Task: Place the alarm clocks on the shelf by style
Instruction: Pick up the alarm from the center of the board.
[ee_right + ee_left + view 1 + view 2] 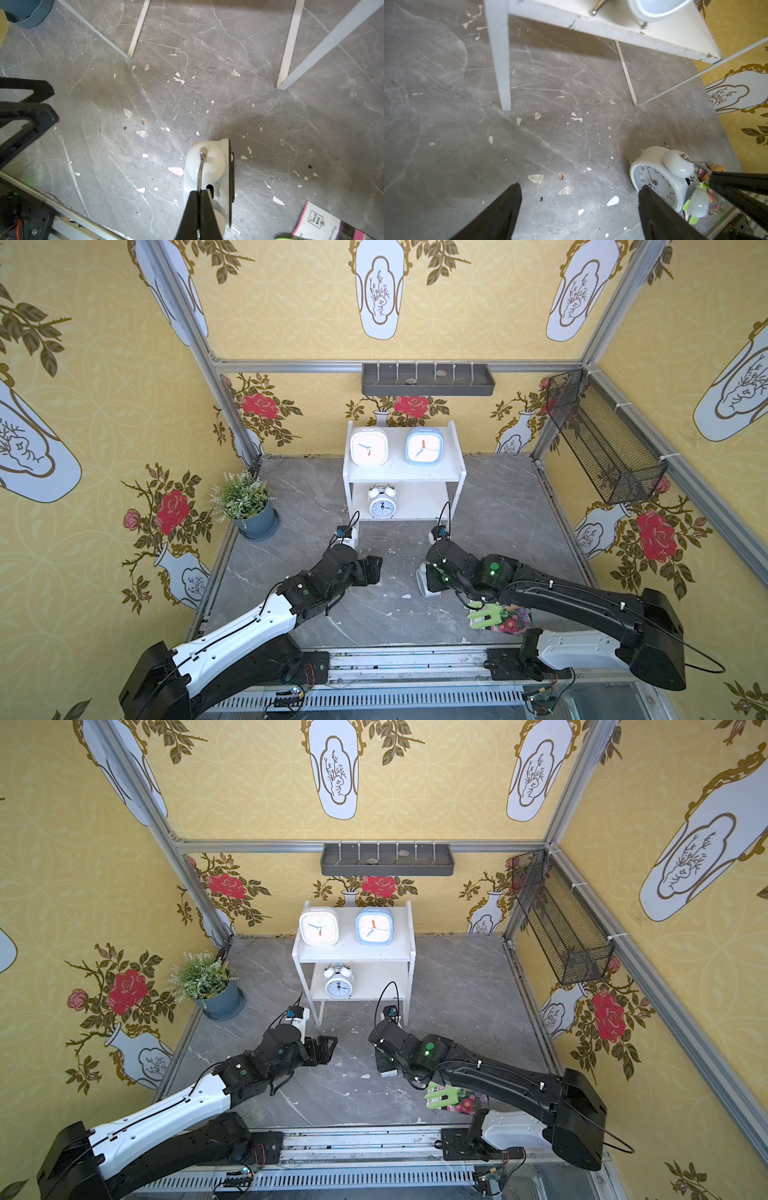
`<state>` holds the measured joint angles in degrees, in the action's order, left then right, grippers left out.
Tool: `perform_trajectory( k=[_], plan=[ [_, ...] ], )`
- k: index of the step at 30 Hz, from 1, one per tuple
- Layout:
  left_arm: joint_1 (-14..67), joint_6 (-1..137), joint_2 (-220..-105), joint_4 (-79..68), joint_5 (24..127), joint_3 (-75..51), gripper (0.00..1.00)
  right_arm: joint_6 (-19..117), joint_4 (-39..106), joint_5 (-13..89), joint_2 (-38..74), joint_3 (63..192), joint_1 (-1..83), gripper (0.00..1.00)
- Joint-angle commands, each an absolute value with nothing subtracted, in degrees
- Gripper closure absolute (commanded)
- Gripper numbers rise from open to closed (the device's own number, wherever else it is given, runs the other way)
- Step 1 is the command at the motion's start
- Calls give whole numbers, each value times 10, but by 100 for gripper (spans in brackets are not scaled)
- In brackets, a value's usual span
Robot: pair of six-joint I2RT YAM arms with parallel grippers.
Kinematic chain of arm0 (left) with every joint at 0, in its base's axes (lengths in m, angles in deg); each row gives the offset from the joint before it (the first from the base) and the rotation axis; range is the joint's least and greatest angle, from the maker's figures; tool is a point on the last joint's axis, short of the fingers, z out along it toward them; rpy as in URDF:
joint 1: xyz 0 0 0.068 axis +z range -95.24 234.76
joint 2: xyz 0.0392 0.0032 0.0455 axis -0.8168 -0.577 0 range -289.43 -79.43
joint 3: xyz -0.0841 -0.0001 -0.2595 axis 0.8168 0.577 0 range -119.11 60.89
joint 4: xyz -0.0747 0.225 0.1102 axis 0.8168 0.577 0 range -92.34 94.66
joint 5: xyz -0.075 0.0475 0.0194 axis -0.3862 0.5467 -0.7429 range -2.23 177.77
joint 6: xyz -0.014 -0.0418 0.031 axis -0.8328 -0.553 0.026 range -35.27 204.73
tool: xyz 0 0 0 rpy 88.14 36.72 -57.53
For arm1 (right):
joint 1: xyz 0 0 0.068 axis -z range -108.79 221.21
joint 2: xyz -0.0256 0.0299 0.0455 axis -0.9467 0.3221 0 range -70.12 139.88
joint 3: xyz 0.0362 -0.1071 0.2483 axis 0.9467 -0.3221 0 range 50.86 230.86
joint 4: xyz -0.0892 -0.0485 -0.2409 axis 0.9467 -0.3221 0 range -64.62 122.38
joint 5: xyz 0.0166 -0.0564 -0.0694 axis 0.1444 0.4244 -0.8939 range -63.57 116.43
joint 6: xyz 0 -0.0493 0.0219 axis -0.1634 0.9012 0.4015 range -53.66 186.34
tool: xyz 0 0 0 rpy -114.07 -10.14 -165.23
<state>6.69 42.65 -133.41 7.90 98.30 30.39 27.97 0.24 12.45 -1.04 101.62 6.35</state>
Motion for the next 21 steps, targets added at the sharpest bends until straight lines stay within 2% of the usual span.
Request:
perform_trajectory(
  k=[1,12,16,21],
  plan=[
    [58,451,-1330,69,1007,300,7,295,-4,115,-22,1037,61,100],
    [18,494,-1297,66,1020,300,7,328,-51,108,-38,1093,39,100],
    [-11,525,-1282,50,1037,301,2,338,-55,118,-42,1102,37,100],
    [-22,552,-1266,38,1037,305,1,337,-64,117,-39,1106,36,100]
  ],
)
